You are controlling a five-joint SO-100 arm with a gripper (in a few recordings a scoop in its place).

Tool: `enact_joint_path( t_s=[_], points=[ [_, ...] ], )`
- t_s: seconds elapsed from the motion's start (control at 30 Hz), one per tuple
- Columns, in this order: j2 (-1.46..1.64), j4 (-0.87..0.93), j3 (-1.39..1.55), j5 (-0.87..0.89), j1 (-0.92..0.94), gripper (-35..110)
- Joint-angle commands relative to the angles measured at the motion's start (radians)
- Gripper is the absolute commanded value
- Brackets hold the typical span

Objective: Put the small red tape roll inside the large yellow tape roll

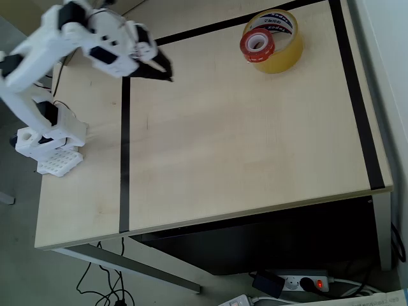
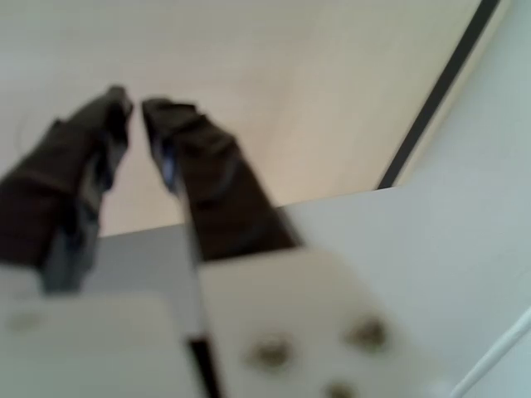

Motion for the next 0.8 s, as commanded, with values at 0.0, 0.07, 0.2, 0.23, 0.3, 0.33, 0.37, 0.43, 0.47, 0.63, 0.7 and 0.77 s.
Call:
enact_joint_path(
  t_s=[0.0, 0.07, 0.2, 0.23, 0.3, 0.33, 0.37, 0.43, 0.47, 0.63, 0.7, 0.77],
  points=[
    [-0.087, 0.025, -0.295, 0.003, -0.017, 0],
    [-0.161, 0.044, -0.391, 0.008, -0.021, 0],
    [-0.431, 0.132, -0.759, 0.009, -0.018, 0],
    [-0.528, 0.170, -0.907, 0.009, -0.017, 0],
    [-0.623, 0.167, -0.992, 0.009, -0.017, 0],
    [-0.646, 0.153, -0.986, 0.015, -0.018, 0],
    [-0.670, 0.141, -0.986, 0.021, -0.018, 0],
    [-0.713, 0.115, -0.989, 0.034, -0.017, 0],
    [-0.733, 0.104, -0.989, 0.034, -0.014, 0],
    [-0.795, 0.055, -0.979, 0.029, 0.012, 0],
    [-0.821, 0.043, -0.976, 0.028, 0.023, 0],
    [-0.850, 0.031, -0.976, 0.026, 0.034, 0]
  ],
)
